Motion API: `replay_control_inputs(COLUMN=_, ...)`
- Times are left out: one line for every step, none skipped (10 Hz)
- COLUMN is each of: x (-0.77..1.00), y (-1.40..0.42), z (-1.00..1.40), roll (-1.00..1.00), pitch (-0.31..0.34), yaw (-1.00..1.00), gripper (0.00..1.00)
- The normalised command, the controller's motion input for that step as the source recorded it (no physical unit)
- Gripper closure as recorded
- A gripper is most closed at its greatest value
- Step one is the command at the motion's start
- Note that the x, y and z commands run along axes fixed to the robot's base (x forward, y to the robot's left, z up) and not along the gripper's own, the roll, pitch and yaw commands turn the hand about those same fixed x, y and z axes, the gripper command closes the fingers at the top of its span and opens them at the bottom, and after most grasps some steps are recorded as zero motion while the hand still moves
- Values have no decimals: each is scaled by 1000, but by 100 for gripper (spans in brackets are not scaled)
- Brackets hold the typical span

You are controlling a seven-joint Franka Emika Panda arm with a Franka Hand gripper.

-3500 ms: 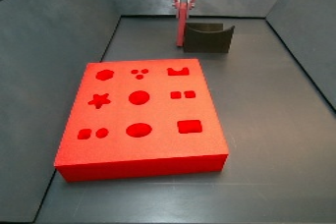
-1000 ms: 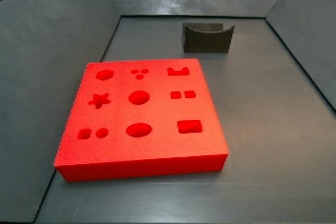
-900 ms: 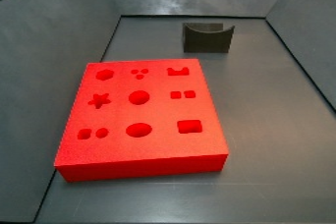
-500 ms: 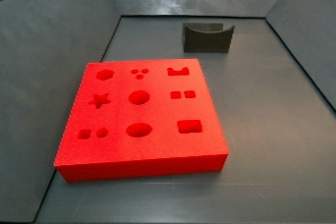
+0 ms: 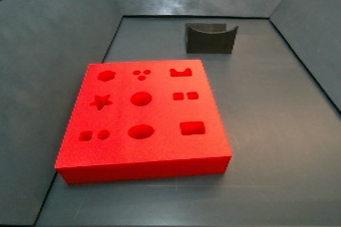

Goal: Pick up the double-square object. Move up. Move to above the board. Insert the double-square object.
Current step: Insert the double-square object.

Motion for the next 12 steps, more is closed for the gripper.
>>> replay_control_inputs(x=134, y=0, z=-277, roll=-84, pitch=-4, yaw=-940, gripper=100)
replay_control_inputs(x=91, y=0, z=-426, roll=-30, pitch=-37, yaw=-971, gripper=100)
replay_control_inputs(x=43, y=0, z=-543, roll=0, pitch=-93, yaw=-989, gripper=100)
replay_control_inputs(x=0, y=0, z=-443, roll=-17, pitch=-161, yaw=-969, gripper=100)
replay_control_inputs(x=0, y=0, z=-371, roll=-43, pitch=-114, yaw=-1000, gripper=100)
replay_control_inputs(x=0, y=0, z=-343, roll=-51, pitch=-120, yaw=-1000, gripper=100)
replay_control_inputs(x=0, y=0, z=-334, roll=-56, pitch=-124, yaw=-1000, gripper=100)
replay_control_inputs(x=0, y=-20, z=-263, roll=-83, pitch=-134, yaw=-1000, gripper=100)
replay_control_inputs(x=0, y=-37, z=-220, roll=-100, pitch=-149, yaw=-983, gripper=100)
replay_control_inputs(x=0, y=-31, z=-166, roll=-114, pitch=-119, yaw=-966, gripper=100)
replay_control_inputs(x=63, y=-26, z=-66, roll=-127, pitch=-29, yaw=-949, gripper=100)
replay_control_inputs(x=9, y=-43, z=-106, roll=-96, pitch=-11, yaw=-986, gripper=100)
